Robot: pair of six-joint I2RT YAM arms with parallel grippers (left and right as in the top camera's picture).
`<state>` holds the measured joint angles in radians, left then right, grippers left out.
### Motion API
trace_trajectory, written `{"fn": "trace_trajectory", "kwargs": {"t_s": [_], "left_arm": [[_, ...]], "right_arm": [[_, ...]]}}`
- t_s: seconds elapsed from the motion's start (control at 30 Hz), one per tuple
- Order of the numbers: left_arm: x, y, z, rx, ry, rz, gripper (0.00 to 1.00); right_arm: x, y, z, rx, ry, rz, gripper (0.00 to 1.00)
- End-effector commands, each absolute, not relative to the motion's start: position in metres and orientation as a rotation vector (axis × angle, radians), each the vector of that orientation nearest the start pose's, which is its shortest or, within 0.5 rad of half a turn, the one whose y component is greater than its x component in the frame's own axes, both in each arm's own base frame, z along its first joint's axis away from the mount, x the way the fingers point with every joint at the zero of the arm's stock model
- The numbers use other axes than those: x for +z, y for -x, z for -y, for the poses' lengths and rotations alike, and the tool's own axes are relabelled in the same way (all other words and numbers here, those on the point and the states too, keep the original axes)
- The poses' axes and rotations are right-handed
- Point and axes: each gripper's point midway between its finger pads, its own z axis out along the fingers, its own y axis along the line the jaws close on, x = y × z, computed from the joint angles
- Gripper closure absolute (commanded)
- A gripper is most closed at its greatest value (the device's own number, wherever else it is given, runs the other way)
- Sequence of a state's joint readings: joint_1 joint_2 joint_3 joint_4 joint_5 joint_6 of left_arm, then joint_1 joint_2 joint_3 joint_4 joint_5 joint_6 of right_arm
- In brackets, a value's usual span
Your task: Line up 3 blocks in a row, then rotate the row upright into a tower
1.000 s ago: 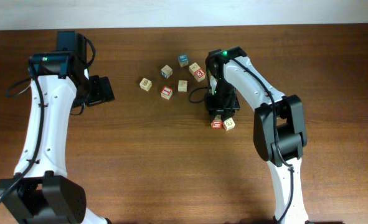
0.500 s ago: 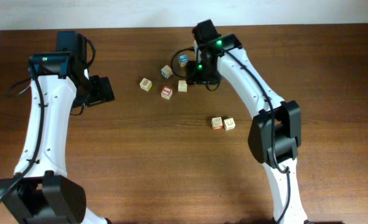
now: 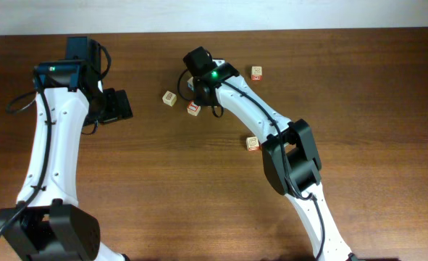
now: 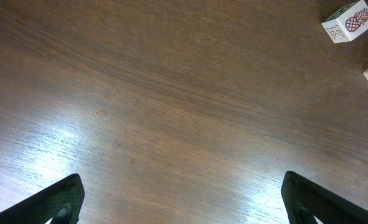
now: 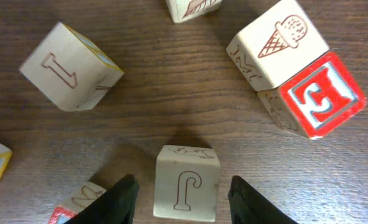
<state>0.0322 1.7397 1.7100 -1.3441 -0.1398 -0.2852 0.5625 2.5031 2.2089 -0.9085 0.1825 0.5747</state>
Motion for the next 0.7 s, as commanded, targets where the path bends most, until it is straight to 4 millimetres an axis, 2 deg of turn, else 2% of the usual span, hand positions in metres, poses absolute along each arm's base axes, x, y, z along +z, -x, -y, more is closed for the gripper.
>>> {"fn": "trace_trajectory", "kwargs": {"t_s": [0.0,0.1,0.17,0.23,0.3,0.4,0.53,0.63,0.67], "left_arm": [[0.19,-0.358,-0.04,0.191,0.507,-2.872,0.0],[0.189,-0.358,-0.04,0.191,0.507,-2.872,0.0],[0.189,-0.358,-0.04,0.191,0.507,-2.872,0.0],[0.19,-0.358,-0.04,0.191,0.507,-2.872,0.0],[0.19,-0.358,-0.04,0.191,0.507,-2.872,0.0],[0.19,-0.358,-0.04,0.191,0.507,-2.871,0.0],[0.189,-0.358,-0.04,0.191,0.507,-2.872,0.01],[0.189,-0.356,-0.04,0.193,0.508,-2.88,0.01],[0.189,-0.355,-0.04,0.194,0.508,-2.884,0.01]], "right_arm": [[0.022,-0.504,-0.278,0.072,-0.095,-2.739,0.62],[0.02,-0.5,-0.274,0.052,-0.095,-2.758,0.69],[0.016,-0.486,-0.267,0.01,-0.086,-2.82,0.71],[0.011,-0.46,-0.259,-0.025,-0.048,-2.933,0.71],[0.007,-0.418,-0.248,-0.071,-0.03,-3.118,0.71],[0.011,-0.379,-0.228,-0.203,0.005,-3.271,0.7],[0.016,-0.359,-0.215,-0.304,0.009,-3.348,0.66],[0.017,-0.357,-0.213,-0.315,0.01,-3.358,0.65],[0.018,-0.355,-0.212,-0.322,0.01,-3.362,0.6]]}}
